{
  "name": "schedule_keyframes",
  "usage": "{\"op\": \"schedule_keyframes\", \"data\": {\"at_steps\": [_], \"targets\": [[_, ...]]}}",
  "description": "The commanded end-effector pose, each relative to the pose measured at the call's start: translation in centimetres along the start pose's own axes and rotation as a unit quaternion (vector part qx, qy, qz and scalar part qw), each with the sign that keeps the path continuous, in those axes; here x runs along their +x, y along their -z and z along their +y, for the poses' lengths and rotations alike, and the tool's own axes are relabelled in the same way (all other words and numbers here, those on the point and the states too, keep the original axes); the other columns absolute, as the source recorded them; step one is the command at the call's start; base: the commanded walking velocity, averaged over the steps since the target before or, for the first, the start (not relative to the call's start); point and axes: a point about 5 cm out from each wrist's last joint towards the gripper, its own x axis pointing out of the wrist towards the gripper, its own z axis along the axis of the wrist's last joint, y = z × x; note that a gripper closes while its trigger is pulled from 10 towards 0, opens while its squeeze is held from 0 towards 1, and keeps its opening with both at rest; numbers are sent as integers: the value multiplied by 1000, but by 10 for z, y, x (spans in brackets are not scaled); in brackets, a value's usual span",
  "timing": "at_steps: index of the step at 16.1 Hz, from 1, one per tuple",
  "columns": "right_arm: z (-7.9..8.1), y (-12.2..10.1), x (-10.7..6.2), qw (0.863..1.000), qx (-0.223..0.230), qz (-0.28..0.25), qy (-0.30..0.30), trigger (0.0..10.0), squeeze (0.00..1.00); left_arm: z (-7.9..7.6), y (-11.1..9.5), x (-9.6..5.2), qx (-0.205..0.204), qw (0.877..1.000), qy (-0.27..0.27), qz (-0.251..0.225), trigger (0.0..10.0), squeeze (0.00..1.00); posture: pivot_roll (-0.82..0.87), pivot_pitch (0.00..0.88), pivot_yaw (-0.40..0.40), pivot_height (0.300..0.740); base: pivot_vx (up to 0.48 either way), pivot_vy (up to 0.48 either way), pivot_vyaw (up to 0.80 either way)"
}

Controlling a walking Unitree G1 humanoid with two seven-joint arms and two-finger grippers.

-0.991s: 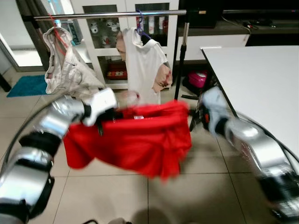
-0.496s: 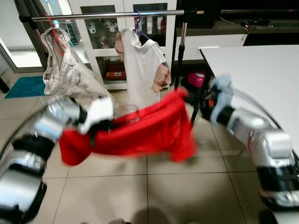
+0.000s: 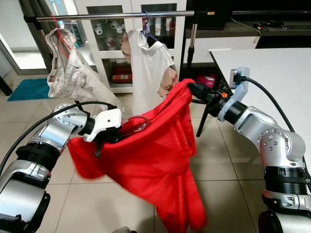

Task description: Hang hanger

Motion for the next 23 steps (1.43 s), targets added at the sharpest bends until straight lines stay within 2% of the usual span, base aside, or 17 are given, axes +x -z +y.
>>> {"op": "schedule_keyframes", "data": {"at_steps": [1, 13, 14, 15, 16, 19, 22, 23], "targets": [[-5, -30, -9, 998, -17, -63, 22, 0, 0, -7, 18, -6, -24, 999, 14, 37, 0, 0, -140, 0, 72, 740, 0, 0, 0], [-5, -30, -9, 998, -17, -63, 22, 0, 0, -7, 18, -6, -24, 999, 14, 37, 0, 0, -140, 0, 72, 740, 0, 0, 0], [-8, -12, -9, 998, -22, -21, 50, 0, 0, 1, 15, -14, -30, 998, -6, 47, 0, 0, -144, 0, 73, 740, 0, 0, 0], [-11, 18, -11, 994, -59, 45, 81, 0, 0, 10, 12, -23, -35, 997, -33, 54, 0, 0, -147, 0, 73, 740, 0, 0, 0], [-12, 26, -13, 992, -67, 61, 87, 0, 0, 11, 13, -23, -38, 997, -39, 53, 0, 0, -151, 0, 72, 740, 0, 0, 0], [-9, 35, -19, 991, -62, 69, 92, 0, 0, 7, 19, -23, -48, 997, -48, 49, 0, 0, -152, 0, 69, 740, 0, 0, 0], [-10, 39, -22, 991, -57, 74, 96, 0, 0, 9, 18, -26, -39, 996, -61, 51, 0, 0, -144, 0, 64, 740, 0, 0, 0], [-10, 44, -24, 989, -68, 92, 96, 0, 0, 15, 14, -29, -28, 995, -86, 44, 0, 0, -137, 0, 61, 740, 0, 0, 0]]}}
